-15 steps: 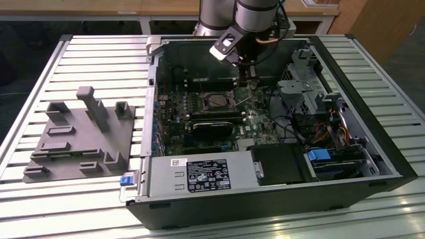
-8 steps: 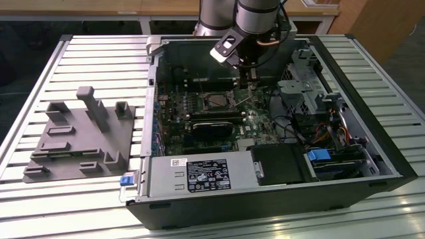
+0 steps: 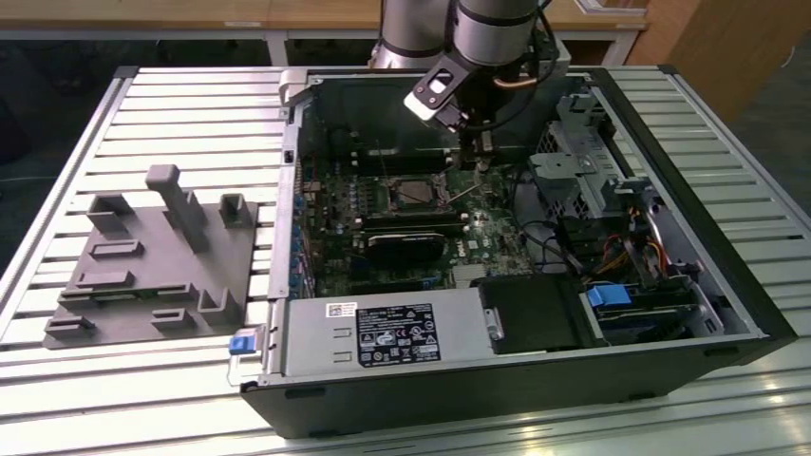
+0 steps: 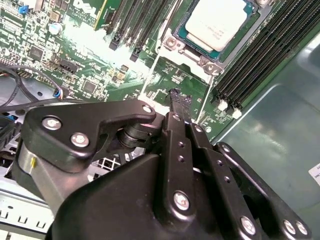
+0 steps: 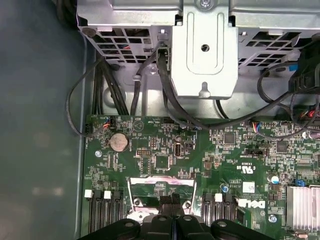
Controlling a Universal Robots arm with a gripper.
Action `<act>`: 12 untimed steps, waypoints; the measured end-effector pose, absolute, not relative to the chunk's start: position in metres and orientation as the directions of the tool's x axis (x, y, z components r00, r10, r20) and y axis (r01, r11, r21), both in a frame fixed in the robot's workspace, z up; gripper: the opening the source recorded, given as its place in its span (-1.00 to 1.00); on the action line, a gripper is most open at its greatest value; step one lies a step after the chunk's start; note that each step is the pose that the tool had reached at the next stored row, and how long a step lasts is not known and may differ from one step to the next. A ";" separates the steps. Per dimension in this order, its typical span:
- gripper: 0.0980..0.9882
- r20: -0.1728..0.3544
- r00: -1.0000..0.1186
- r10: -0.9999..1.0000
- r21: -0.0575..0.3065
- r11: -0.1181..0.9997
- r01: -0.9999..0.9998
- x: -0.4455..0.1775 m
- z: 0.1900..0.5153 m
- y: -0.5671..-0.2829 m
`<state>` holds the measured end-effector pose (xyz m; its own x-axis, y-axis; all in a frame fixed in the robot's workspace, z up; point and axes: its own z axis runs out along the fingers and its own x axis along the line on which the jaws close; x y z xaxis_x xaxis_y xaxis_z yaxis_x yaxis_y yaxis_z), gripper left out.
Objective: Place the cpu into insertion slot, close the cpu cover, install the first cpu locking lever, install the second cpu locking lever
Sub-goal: 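Close the cpu cover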
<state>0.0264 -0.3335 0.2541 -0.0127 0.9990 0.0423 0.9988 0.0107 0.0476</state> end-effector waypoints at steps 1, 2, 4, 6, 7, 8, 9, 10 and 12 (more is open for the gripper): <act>-0.98 0.043 -0.013 0.999 0.048 0.011 0.999 0.028 0.254 -0.333; -0.98 0.042 -0.013 0.999 0.048 0.011 0.999 0.030 0.254 -0.334; -0.98 0.042 -0.015 0.999 0.048 0.013 0.999 0.034 0.254 -0.334; -0.98 0.042 -0.016 0.999 0.047 0.014 0.999 0.038 0.253 -0.333; -0.98 0.042 -0.016 0.999 0.047 0.014 0.999 0.039 0.253 -0.333; -0.98 0.042 -0.016 0.999 0.047 0.014 0.999 0.041 0.253 -0.332; -0.98 0.042 -0.016 0.999 0.047 0.014 0.999 0.041 0.252 -0.331; -0.98 0.042 -0.016 0.999 0.047 0.014 0.999 0.042 0.252 -0.331; -0.98 0.042 -0.016 0.999 0.047 0.014 0.999 0.043 0.252 -0.329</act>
